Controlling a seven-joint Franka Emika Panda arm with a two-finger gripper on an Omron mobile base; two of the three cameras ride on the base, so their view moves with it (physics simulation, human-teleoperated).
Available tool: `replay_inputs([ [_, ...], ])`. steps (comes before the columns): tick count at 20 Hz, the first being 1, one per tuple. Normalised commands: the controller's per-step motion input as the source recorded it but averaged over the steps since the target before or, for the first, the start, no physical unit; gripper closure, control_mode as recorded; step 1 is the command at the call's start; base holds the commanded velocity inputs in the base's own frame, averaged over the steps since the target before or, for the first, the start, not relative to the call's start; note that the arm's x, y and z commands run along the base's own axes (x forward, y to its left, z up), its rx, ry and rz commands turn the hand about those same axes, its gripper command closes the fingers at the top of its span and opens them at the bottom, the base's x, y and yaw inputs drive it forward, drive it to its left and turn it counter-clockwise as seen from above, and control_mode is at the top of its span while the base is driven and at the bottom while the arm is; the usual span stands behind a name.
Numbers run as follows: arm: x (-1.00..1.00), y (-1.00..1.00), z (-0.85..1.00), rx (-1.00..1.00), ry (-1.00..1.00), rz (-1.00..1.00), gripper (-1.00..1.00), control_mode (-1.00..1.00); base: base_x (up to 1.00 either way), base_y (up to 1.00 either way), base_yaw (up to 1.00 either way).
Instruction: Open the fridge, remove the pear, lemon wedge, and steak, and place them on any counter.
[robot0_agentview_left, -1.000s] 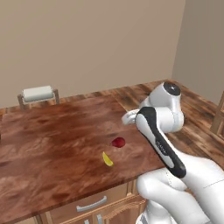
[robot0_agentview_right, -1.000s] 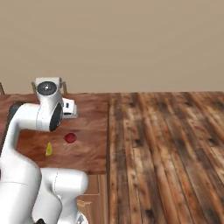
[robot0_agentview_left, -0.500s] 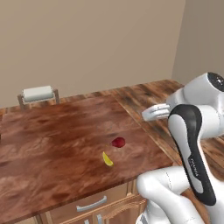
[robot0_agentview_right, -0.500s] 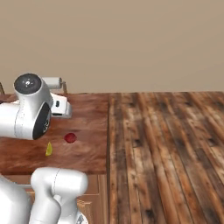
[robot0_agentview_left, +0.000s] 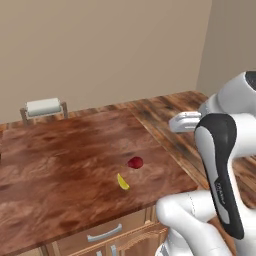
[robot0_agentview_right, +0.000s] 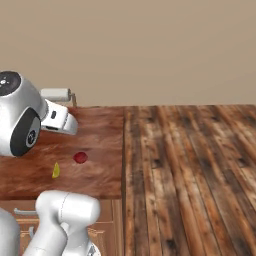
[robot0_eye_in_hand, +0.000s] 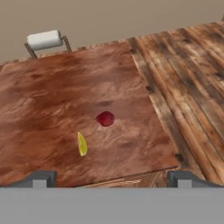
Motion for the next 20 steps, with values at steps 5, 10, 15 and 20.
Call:
replay_inputs([
  [5, -0.17, -0.18, -0.04, 0.00, 0.02, -0.04, -1.00, -1.00, 0.00, 0.00, 0.00],
  [10, -0.29, -0.14, 0.00, 0.00, 0.00, 0.00, -1.00, 1.00, -0.10, -0.12, 0.00],
  [15, 0.00, 0.00, 0.00, 0.00, 0.00, 0.00, -1.00, 1.00, -0.40, -0.17, -0.07],
  [20, 0.00, 0.00, 0.00, 0.00, 0.00, 0.00, -1.00, 1.00, -0.34, -0.33, -0.77],
])
